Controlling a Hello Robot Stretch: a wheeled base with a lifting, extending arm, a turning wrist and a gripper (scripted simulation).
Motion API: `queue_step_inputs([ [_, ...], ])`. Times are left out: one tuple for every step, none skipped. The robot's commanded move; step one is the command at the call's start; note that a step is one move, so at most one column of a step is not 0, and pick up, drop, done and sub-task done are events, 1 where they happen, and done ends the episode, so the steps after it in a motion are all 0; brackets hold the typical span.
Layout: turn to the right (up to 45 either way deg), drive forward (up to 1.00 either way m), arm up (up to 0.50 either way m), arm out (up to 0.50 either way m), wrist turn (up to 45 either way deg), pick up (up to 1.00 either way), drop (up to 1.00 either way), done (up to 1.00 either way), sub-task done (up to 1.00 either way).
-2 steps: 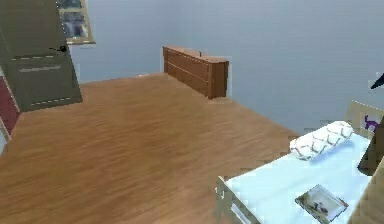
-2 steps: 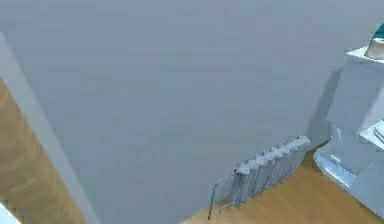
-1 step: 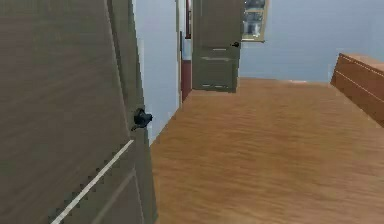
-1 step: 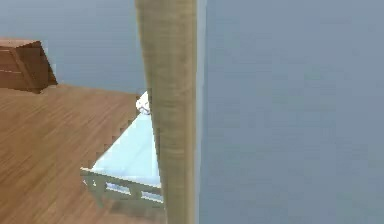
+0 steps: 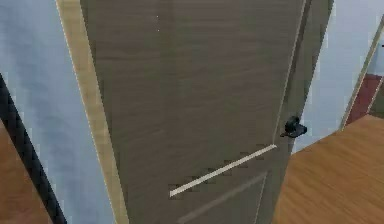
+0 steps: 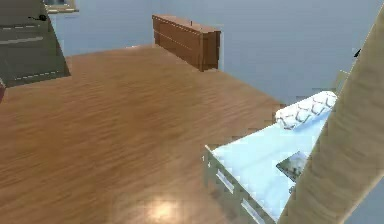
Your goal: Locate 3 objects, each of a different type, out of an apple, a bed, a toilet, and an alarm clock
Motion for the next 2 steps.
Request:
queue_step_inputs([
  [-30.0,0.00,0.00,0.00,0.0,0.00,0.00,0.00,0.00],
  [0.0,0.05,0.00,0.00,0.0,0.00,0.00,0.00,0.00],
])
